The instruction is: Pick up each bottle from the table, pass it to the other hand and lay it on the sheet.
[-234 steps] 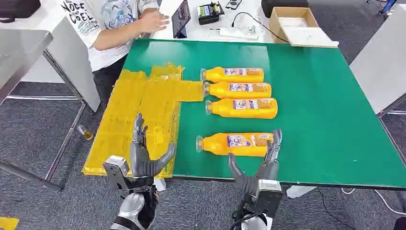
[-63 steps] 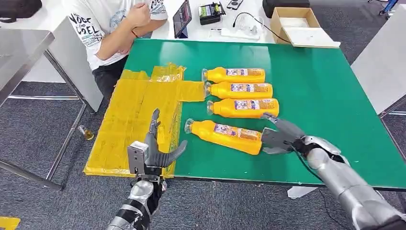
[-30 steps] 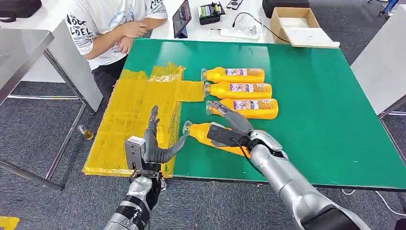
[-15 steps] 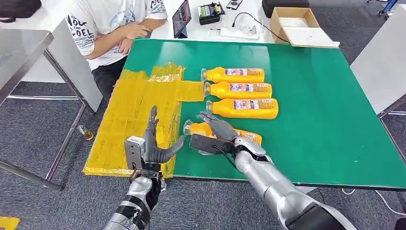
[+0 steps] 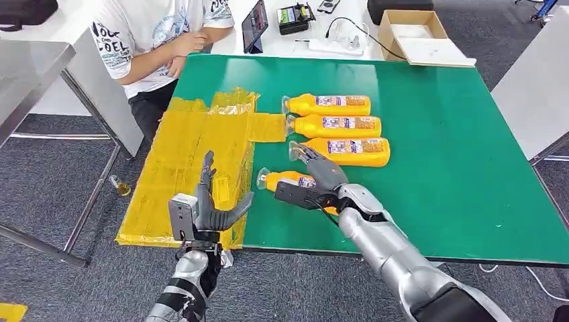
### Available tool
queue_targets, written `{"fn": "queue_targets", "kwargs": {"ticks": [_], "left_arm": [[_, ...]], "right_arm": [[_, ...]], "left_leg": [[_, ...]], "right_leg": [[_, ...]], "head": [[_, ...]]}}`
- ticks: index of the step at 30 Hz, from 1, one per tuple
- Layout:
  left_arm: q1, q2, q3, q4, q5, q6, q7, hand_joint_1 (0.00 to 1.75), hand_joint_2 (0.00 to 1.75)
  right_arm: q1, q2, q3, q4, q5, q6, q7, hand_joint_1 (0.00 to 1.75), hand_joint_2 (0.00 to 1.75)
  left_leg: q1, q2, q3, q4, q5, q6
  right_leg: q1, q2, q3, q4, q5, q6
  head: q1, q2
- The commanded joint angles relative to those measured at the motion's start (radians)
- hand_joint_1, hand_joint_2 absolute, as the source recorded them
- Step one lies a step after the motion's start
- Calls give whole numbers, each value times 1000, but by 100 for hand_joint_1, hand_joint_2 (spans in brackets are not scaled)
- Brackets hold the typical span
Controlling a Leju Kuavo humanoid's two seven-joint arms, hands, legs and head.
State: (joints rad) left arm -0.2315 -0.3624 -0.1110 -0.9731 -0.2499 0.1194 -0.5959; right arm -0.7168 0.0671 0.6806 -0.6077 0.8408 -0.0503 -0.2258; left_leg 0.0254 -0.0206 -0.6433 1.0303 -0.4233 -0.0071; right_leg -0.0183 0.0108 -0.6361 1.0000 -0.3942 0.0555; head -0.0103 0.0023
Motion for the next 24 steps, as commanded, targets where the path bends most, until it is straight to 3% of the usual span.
{"fn": "queue_targets", "kwargs": {"ticks": [1,2,3,9,13,14,16,17,18,23,24], "left_arm": [[0,13,23,10,0,-5,8,0,175],[0,13,23,10,0,-5,8,0,175],[0,13,23,10,0,-5,8,0,175],[1,13,23,15,-2,-4,9,0,175],[-2,13,20,23,-3,-7,9,0,175],[-2,13,18,25,-2,-6,8,0,175],[-3,13,18,28,-1,-4,8,0,175],[-3,13,19,31,0,-4,7,0,175],[-4,13,19,33,0,-5,6,0,175],[-2,13,15,30,0,-6,6,0,175],[-2,13,14,29,0,-5,6,0,175]], "right_arm": [[-28,-23,12,51,7,14,2,0,175],[-28,-23,12,51,7,14,2,0,175],[-28,-23,12,51,7,14,2,0,175],[-33,-27,12,91,11,33,8,0,175],[-44,-36,13,134,6,60,10,0,175],[-47,-39,17,144,7,66,10,0,175],[-48,-44,14,150,2,71,10,0,175],[-51,-46,15,155,-2,80,10,0,175],[-54,-48,17,160,-5,88,13,0,175],[-52,-53,17,169,-7,91,28,0,175],[-52,-53,18,169,-7,92,29,0,175]], "left_leg": [[0,1,2,-1,0,1],[0,4,9,-2,-2,3],[0,1,3,-1,-1,1],[0,3,9,-2,-3,3],[-1,1,3,-1,-1,1],[-1,2,10,-2,-2,3],[-1,1,3,-1,-1,1],[-1,2,10,-2,-2,3],[-1,1,4,-1,-1,1],[-1,1,3,-1,-1,1],[-1,3,9,-2,-2,3]], "right_leg": [[0,0,2,-1,0,-1],[1,0,9,-2,-2,-3],[0,0,3,-1,-1,-1],[1,0,9,-2,-2,-3],[0,-1,3,-1,-1,-1],[1,-1,10,-3,-2,-3],[0,-1,3,-1,-1,-1],[1,-1,10,-3,-2,-3],[0,-1,4,-1,-1,-1],[0,-1,3,-1,-1,-1],[1,-1,9,-2,-2,-3]], "head": [[0,0],[0,0],[0,0],[0,0],[0,0],[0,0],[0,0],[0,0],[0,0],[0,0],[0,0]]}}
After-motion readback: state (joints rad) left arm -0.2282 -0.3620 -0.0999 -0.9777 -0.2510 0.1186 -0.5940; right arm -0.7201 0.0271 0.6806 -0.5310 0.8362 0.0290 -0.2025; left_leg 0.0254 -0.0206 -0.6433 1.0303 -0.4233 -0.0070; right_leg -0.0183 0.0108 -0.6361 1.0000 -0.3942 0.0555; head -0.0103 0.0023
